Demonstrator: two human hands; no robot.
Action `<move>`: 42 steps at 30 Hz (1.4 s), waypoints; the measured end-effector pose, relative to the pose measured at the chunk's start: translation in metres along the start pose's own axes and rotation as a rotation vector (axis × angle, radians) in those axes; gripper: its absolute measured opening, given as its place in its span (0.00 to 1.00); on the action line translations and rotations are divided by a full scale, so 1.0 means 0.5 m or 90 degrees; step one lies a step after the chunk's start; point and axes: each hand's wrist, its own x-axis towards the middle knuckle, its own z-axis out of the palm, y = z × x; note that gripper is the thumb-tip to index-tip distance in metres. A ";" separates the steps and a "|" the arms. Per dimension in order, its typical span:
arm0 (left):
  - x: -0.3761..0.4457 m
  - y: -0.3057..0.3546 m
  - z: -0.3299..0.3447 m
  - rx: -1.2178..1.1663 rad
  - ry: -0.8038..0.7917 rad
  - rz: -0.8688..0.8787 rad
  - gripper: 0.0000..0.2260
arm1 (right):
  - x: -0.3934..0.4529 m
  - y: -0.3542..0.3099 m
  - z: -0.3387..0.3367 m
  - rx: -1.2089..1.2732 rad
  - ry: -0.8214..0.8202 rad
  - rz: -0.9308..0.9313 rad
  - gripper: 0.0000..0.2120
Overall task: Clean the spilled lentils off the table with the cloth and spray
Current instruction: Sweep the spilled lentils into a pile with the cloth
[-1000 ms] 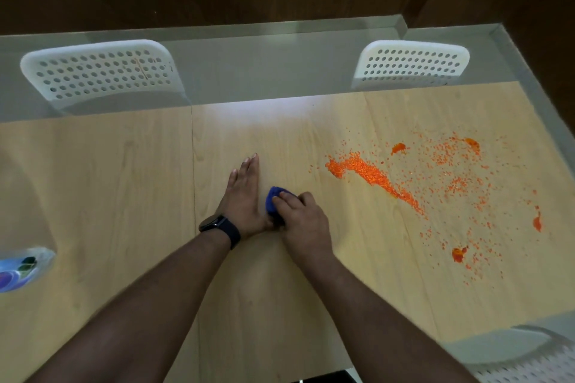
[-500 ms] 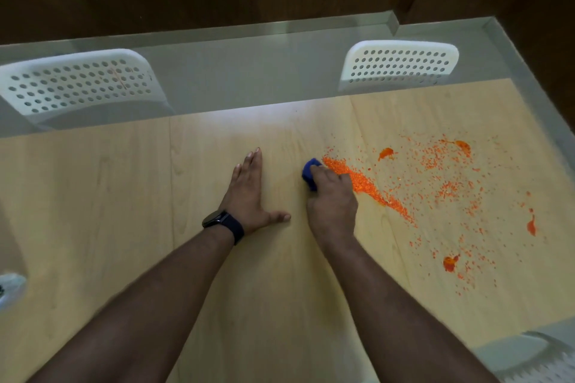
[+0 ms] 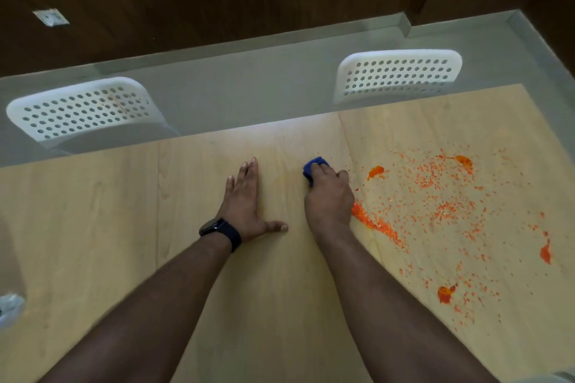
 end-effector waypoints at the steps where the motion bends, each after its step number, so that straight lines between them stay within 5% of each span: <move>1: 0.002 0.007 -0.001 -0.001 0.007 -0.002 0.72 | -0.001 0.009 -0.005 0.009 0.007 0.021 0.25; 8: 0.061 0.035 -0.012 -0.012 0.039 0.004 0.67 | -0.020 -0.048 -0.019 0.050 -0.036 -0.102 0.35; 12: 0.103 0.024 -0.035 -0.018 0.035 0.006 0.66 | 0.021 -0.081 -0.002 -0.016 -0.072 -0.159 0.30; 23: 0.143 0.043 -0.061 0.002 -0.002 0.032 0.70 | 0.069 -0.004 -0.029 0.021 0.050 0.086 0.26; 31: 0.149 0.002 -0.066 -0.078 0.023 0.037 0.68 | 0.080 -0.128 0.014 0.011 -0.033 -0.159 0.28; 36: 0.155 -0.013 -0.077 -0.105 0.023 0.052 0.68 | 0.130 -0.168 0.030 -0.045 -0.037 -0.212 0.24; 42: 0.154 -0.012 -0.076 -0.077 0.019 0.049 0.72 | 0.175 -0.150 0.022 -0.005 0.012 -0.069 0.20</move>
